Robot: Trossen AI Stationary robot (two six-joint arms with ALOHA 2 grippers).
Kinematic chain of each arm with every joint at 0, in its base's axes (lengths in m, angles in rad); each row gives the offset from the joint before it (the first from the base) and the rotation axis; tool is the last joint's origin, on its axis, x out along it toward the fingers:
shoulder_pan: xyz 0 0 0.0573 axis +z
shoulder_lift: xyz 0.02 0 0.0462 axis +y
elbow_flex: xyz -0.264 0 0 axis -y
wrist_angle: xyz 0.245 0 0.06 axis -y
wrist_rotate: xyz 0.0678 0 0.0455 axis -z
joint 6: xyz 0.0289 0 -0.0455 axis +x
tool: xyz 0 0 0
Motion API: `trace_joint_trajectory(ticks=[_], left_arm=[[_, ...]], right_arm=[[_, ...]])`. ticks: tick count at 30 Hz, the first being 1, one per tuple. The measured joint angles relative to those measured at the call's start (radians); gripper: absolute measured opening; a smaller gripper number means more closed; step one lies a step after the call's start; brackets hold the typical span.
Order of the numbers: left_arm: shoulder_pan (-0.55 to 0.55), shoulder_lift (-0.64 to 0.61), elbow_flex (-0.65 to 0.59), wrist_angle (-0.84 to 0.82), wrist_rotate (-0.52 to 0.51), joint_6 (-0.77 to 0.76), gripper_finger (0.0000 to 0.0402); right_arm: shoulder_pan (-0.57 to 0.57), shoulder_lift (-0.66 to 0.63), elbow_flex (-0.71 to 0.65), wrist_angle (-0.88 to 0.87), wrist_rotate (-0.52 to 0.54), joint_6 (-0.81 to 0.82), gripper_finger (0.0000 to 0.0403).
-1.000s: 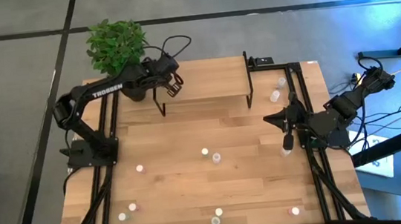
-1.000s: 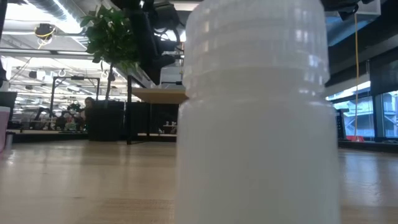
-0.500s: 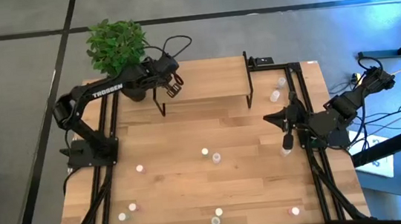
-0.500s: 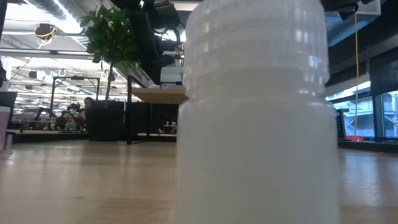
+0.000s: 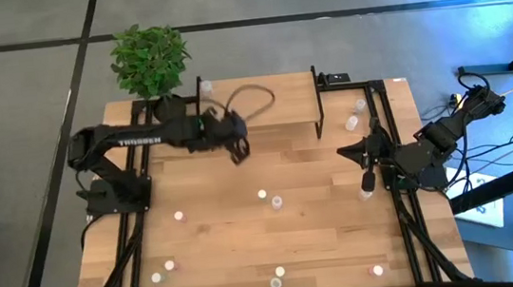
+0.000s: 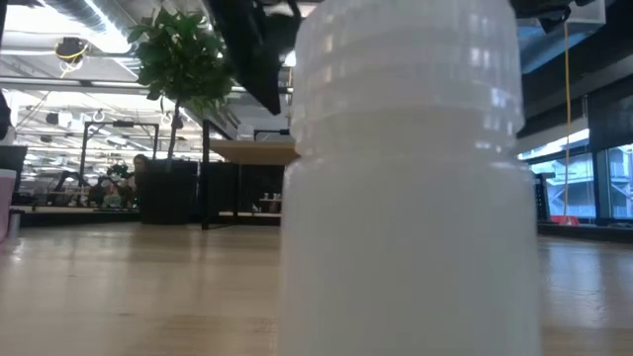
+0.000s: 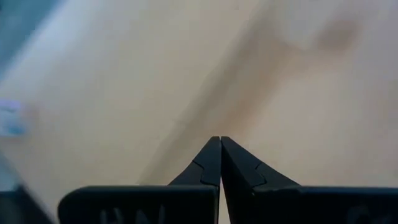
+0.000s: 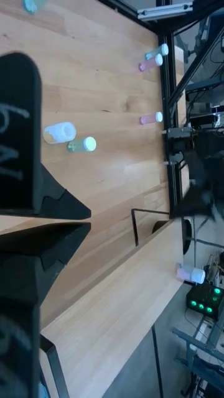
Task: Pick and place medicine bottles onto shelf by color
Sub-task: Put the center white pill bottle on the shelf
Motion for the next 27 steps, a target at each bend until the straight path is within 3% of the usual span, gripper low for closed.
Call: trace_joint_trajectory(ticks=[7,15,23,27], left_arm=[[-0.255,-0.008,0.0,-0.027,-0.003,-0.193,0.0],[-0.514,-0.008,0.0,-0.138,-0.079,-0.511,0.0],[-0.664,-0.007,0.0,-0.173,-0.136,-0.753,0.0],[-0.708,-0.007,0.0,-0.21,-0.169,-0.831,0.0]], right_arm=[[0.0,0.0,0.0,0.0,-0.002,-0.001,0.0023],[0.0,0.0,0.0,0.02,-0.001,-0.001,0.0023],[0.0,0.0,0.0,0.042,-0.03,0.003,0.0023],[0.0,0.0,0.0,0.042,-0.098,0.001,0.0023]])
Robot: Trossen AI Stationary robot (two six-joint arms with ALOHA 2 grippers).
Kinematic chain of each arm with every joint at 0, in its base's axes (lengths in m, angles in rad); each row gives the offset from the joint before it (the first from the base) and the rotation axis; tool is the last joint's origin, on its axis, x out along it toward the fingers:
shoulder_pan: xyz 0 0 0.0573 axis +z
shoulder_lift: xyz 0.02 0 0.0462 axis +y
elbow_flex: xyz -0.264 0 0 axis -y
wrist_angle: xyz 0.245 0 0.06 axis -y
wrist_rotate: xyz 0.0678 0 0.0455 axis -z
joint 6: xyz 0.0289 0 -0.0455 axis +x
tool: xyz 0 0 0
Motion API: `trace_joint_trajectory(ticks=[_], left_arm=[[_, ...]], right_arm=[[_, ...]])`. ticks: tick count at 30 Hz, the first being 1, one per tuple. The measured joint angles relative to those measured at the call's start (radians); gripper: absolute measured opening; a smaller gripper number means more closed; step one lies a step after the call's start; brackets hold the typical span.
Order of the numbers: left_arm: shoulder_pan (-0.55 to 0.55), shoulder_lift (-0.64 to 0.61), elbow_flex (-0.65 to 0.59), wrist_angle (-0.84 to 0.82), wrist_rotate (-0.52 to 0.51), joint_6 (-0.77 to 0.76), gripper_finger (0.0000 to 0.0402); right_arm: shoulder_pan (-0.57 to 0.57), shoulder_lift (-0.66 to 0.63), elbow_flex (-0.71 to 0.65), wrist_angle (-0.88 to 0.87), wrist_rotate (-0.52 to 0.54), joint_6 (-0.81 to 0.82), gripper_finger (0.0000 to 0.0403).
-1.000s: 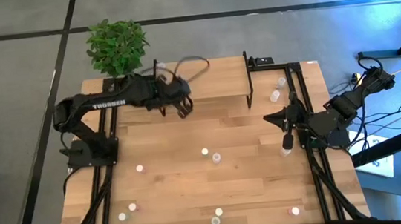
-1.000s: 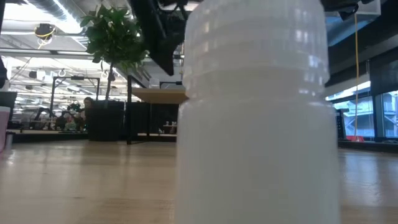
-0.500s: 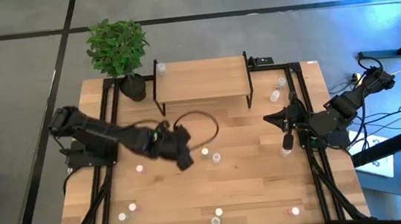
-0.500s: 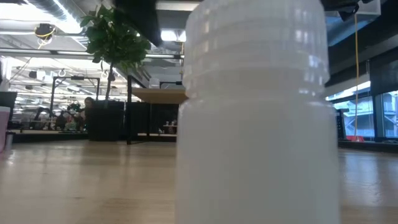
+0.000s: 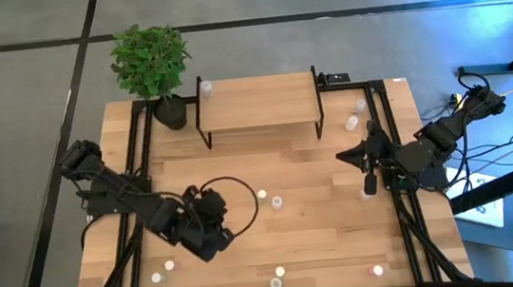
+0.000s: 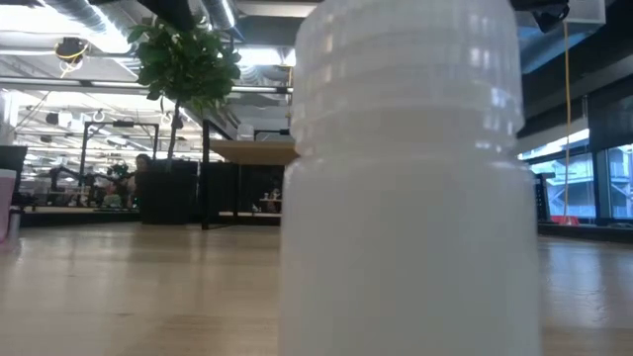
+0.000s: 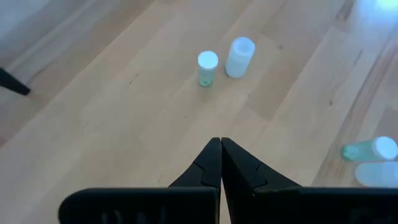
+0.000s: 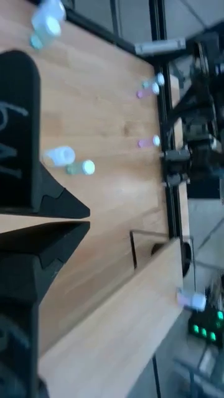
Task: Pick and place medicine bottles onto shelf by color
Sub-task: Put the center white pill bottle on the shelf
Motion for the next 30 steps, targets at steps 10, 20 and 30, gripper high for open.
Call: trace_joint_trajectory(ticks=[10,20,30], left_arm=[[-0.038,0.0,0.0,-0.145,-0.015,-0.116,0.0],[-0.037,0.001,0.0,-0.159,-0.088,-0.114,0.0],[-0.037,0.001,0.0,-0.159,-0.102,-0.114,0.0]], right_arm=[[0.0,0.015,0.0,-0.002,-0.294,-0.068,0.0006],[0.0,0.099,0.048,-0.151,-0.316,0.088,0.0002],[0.0,0.274,0.266,-0.48,-0.447,0.214,0.001]])
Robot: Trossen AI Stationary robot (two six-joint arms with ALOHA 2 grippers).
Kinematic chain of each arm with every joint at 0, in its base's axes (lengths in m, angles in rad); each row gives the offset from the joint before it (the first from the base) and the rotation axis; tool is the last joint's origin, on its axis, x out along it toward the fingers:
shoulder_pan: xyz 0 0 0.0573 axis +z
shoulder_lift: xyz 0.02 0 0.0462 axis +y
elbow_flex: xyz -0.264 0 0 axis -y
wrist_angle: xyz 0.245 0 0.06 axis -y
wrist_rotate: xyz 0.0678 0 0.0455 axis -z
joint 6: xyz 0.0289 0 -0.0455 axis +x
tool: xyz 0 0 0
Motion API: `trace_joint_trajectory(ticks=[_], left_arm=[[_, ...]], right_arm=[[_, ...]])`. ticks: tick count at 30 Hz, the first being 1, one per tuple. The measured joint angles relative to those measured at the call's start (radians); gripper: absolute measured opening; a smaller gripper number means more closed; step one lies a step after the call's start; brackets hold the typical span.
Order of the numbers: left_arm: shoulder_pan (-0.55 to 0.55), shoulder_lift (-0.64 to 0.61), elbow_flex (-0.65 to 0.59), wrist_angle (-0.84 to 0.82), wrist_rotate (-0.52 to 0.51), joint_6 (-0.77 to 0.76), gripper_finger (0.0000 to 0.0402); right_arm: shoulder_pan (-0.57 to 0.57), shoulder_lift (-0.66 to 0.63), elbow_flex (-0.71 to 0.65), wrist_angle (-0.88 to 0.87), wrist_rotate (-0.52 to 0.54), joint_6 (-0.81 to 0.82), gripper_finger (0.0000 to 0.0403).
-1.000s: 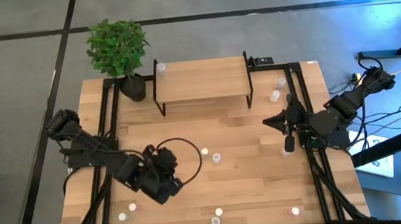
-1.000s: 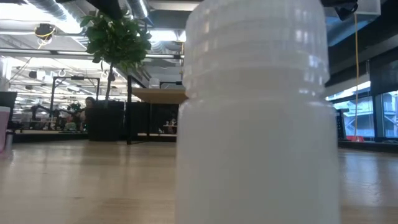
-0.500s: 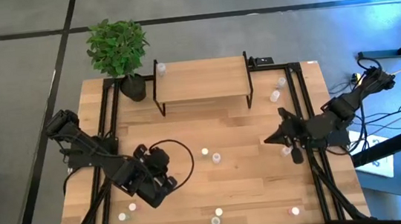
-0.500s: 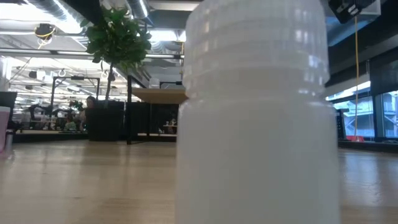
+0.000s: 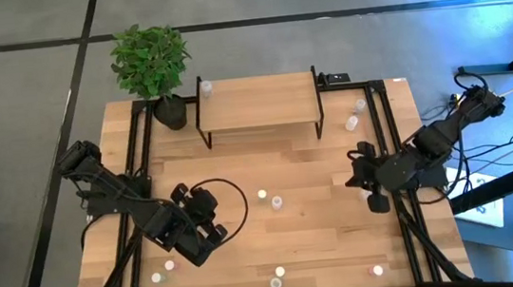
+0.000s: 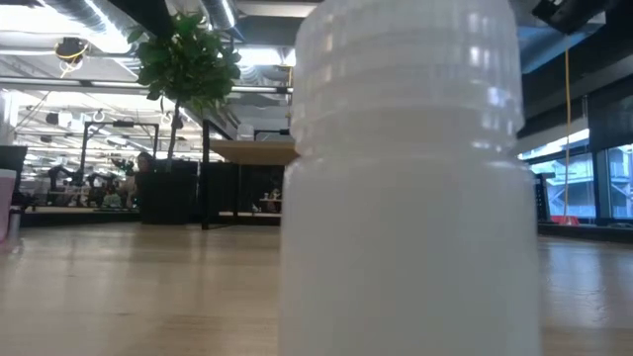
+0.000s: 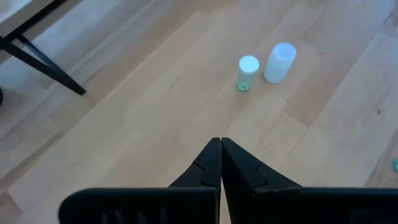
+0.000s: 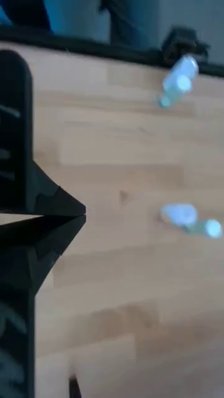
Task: Pick and place medicine bottles onto shelf by color
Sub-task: Put the center white pill bottle on the shelf
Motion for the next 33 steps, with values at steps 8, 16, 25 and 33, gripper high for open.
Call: trace_joint_trajectory(ticks=[8,16,25,33], left_arm=[[0.004,0.0,0.0,0.0,0.001,0.0,0.0],[0.004,0.0,0.0,0.001,0.012,-0.001,0.0],[0.004,0.0,0.0,0.001,0.013,0.0,0.0],[0.004,0.0,0.0,0.002,0.013,0.0,0.0]], right_arm=[[-0.029,0.07,0.093,-0.001,-0.229,0.046,0.0044],[-0.077,0.111,0.114,-0.001,-0.314,0.028,0.0112],[-0.115,0.16,0.114,0.001,-0.313,-0.069,0.019],[-0.181,0.23,0.114,0.018,-0.286,-0.175,0.0231]])
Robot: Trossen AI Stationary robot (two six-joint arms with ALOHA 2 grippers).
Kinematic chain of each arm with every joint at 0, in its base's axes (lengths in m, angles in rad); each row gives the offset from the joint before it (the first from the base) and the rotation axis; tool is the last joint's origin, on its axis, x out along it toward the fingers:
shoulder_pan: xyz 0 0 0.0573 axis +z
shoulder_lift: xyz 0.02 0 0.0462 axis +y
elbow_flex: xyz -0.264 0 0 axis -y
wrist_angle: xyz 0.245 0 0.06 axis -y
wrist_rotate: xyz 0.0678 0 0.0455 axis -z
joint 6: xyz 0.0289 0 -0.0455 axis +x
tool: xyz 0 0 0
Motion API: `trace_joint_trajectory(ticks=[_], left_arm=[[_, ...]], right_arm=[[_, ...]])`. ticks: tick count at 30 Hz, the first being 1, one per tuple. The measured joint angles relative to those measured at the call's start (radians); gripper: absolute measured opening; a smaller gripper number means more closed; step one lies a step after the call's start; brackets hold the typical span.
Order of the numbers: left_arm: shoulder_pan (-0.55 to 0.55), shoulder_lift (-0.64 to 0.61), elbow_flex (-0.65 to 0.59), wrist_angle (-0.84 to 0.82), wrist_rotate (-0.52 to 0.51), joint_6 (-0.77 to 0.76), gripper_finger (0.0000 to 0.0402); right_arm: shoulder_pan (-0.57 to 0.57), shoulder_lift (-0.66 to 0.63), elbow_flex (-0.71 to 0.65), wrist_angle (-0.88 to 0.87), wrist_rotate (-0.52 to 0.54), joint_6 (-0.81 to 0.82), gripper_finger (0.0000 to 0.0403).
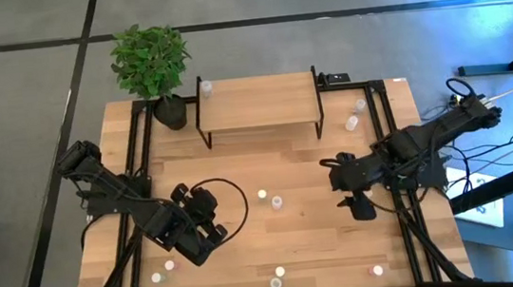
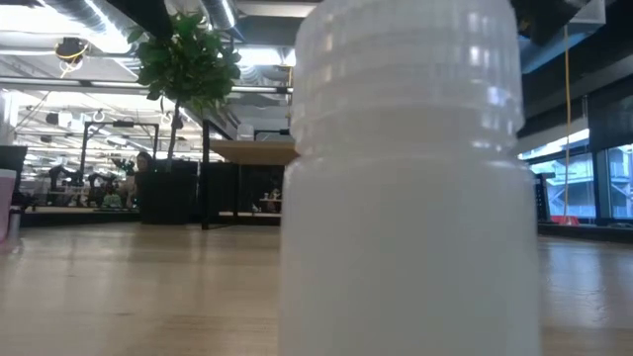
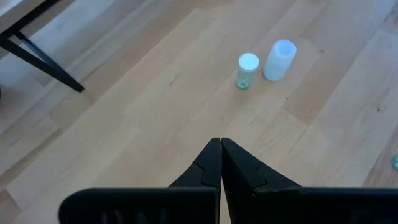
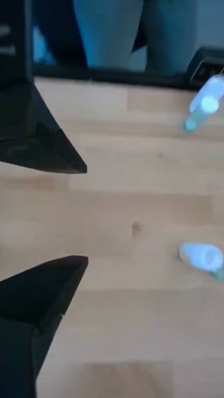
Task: Pick and place medicine bottles onto shelf by color
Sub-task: Put the center white pill bottle on the shelf
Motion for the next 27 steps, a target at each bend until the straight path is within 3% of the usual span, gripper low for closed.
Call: trace_joint_trajectory(ticks=[4,15,22,27], left_arm=[[0.0,0.0,0.0,0.0,0.0,0.0,0.0],[0.0,0.0,0.0,0.0,0.015,0.0,0.0],[0.0,0.0,0.0,0.0,0.015,0.0,0.0],[0.0,0.0,0.0,0.001,0.015,0.0,0.0]], right_arm=[[-0.033,0.018,0.0,0.007,0.003,-0.121,0.0232],[-0.085,0.104,0.001,0.181,0.007,-0.222,0.0233],[-0.097,0.216,0.001,0.241,0.134,-0.345,0.0233],[-0.119,0.29,0.001,0.338,0.143,-0.403,0.0233]])
